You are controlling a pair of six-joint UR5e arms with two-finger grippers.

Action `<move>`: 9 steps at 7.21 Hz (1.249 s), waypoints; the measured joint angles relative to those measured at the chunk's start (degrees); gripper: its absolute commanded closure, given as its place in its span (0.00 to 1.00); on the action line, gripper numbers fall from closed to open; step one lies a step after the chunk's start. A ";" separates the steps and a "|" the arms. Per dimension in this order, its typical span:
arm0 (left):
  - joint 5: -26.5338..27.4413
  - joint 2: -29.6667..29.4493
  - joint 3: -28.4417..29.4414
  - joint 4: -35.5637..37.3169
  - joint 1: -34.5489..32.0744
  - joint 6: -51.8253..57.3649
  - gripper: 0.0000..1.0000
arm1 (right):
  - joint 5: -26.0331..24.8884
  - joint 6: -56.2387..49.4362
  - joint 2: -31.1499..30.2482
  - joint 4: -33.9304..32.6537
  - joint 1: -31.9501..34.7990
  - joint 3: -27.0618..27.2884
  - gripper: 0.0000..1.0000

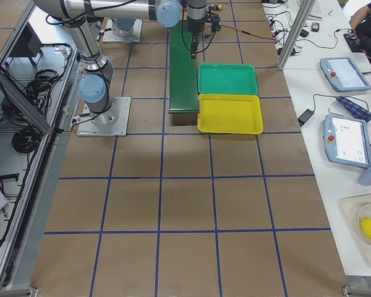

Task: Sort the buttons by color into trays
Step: 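Carry the orange cylinder onto the green belt and open the left gripper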

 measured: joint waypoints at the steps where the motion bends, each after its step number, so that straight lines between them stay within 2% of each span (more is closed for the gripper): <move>1: -0.15 1.49 -0.23 -1.10 -3.29 1.70 1.00 | 0.02 0.02 0.05 -0.02 0.00 -0.01 0.00; 4: -0.35 1.17 -1.48 -1.55 -10.01 2.85 1.00 | 0.00 -0.03 -0.04 0.03 0.00 -0.02 0.00; 6: -0.27 2.11 -4.88 -0.66 -11.79 4.98 1.00 | -0.04 -0.04 0.10 0.05 0.00 0.01 0.00; 7: -0.29 2.33 -6.33 0.13 -12.03 5.07 0.01 | -0.05 0.00 0.06 0.03 0.00 0.01 0.00; 9: -0.38 2.07 -7.50 1.35 -12.26 3.61 0.00 | -0.13 0.01 0.09 0.06 0.00 0.01 0.00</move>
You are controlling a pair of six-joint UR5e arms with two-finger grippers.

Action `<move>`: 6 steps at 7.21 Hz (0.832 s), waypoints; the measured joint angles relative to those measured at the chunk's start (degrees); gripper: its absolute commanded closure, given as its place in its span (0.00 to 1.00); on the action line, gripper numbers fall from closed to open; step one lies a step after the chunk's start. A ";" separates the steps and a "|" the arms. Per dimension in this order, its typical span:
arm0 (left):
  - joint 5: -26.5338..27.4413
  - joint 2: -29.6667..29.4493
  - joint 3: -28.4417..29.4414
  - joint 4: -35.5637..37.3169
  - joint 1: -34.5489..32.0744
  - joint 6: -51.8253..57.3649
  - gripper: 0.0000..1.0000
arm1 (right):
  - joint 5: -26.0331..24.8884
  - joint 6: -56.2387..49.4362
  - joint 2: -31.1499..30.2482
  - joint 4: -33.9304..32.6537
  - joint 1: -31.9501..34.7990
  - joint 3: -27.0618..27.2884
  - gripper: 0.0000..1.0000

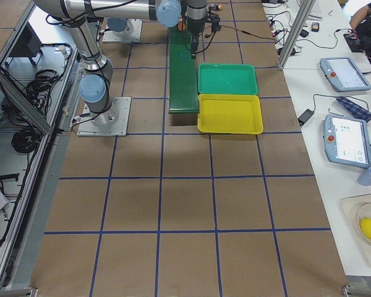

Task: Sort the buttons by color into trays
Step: 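Carry the orange cylinder onto the green belt and open the left gripper, then return the left gripper and grasp the second orange cylinder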

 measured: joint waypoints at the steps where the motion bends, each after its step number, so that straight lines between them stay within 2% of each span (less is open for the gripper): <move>1: 0.10 0.42 0.82 0.25 -0.02 -0.22 0.00 | -0.08 -0.04 0.02 0.01 0.00 0.00 0.00; 2: 0.06 1.31 3.24 -1.36 0.13 -0.25 0.00 | -0.09 -0.06 -0.03 0.01 0.00 -0.01 0.00; 4: 0.05 2.48 10.45 -10.77 3.48 -0.67 0.00 | -0.01 -0.07 -0.08 0.03 0.00 -0.02 0.00; 6: 0.37 1.21 12.99 -14.89 17.36 -3.13 0.00 | -0.05 -0.07 0.00 0.07 0.00 0.00 0.00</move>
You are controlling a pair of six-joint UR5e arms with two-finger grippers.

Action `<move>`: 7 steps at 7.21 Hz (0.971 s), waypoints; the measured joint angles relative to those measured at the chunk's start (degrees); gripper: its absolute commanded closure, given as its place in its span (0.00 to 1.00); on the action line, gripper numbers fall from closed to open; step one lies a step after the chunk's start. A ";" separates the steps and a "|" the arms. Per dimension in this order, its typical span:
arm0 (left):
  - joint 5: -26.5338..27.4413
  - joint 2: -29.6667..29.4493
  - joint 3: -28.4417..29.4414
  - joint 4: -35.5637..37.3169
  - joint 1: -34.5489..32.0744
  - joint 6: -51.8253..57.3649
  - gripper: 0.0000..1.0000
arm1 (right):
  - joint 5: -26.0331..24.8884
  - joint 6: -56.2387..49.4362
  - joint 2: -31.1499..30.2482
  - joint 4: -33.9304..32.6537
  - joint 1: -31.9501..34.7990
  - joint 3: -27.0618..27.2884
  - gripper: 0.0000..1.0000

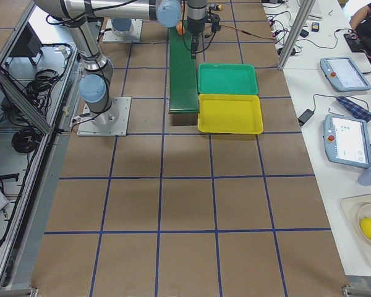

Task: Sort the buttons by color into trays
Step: 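Return the left gripper and grasp the second orange cylinder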

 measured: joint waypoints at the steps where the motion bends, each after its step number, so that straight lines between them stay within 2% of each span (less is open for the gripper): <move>1: 0.15 -1.24 0.29 -0.24 7.86 -0.62 0.00 | -0.01 0.00 -0.04 -0.01 0.00 0.00 0.00; 3: 0.80 -7.40 2.31 3.08 16.88 -1.93 0.00 | -0.03 0.04 -0.15 -0.01 0.05 0.65 0.00; 5: 1.28 -13.12 4.30 6.18 19.43 -10.83 0.00 | -0.12 0.24 -0.30 -0.18 0.04 2.61 0.00; 7: 2.45 -15.67 2.26 6.94 23.62 -9.48 0.00 | -0.36 0.48 -0.48 -0.17 0.01 3.13 0.00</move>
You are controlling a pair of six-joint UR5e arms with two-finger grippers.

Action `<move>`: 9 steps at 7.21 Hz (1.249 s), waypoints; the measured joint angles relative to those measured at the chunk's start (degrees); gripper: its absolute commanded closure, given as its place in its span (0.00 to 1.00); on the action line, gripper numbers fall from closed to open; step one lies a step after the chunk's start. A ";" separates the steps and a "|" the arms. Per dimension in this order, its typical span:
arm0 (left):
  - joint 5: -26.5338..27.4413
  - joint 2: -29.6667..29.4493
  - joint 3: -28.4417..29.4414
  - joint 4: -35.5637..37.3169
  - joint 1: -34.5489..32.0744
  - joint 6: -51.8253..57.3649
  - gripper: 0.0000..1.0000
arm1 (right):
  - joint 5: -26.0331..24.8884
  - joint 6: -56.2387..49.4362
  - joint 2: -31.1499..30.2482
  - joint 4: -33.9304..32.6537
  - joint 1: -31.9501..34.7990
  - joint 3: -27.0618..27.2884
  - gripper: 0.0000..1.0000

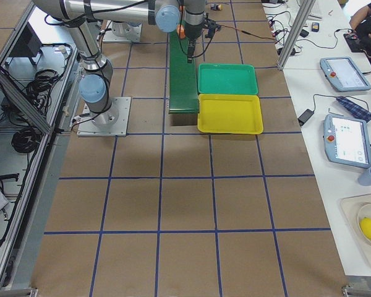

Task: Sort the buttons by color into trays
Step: 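Return the left gripper and grasp the second orange cylinder, then lower the second orange cylinder onto the belt and release it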

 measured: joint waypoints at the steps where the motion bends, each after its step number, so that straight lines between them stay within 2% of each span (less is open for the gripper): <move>1: 0.27 -1.05 -1.89 1.31 1.15 1.94 0.00 | -0.14 0.10 0.00 0.02 0.00 0.08 0.00; 2: 0.46 -1.88 -4.05 3.28 1.66 4.09 0.00 | -0.29 0.18 -0.01 0.02 -0.01 0.10 0.00; 3: 0.52 -2.79 -5.64 5.60 1.84 6.95 0.05 | -0.38 0.21 -0.01 0.02 -0.01 0.13 0.00; 4: 0.47 -4.18 -6.35 8.72 1.89 9.85 0.67 | -0.35 0.22 -0.01 0.01 -0.01 0.13 0.00; 5: 0.44 -5.53 -6.57 11.33 1.91 11.46 1.00 | -0.17 0.21 -0.01 -0.03 -0.01 0.13 0.00; 7: 0.61 -4.98 -6.83 13.36 1.56 12.83 1.00 | 0.10 0.01 -0.01 -0.14 -0.01 0.13 0.00; 9: 0.31 -1.68 -6.64 12.41 0.17 18.43 1.00 | 0.21 -0.16 -0.19 -0.21 -0.01 0.10 0.00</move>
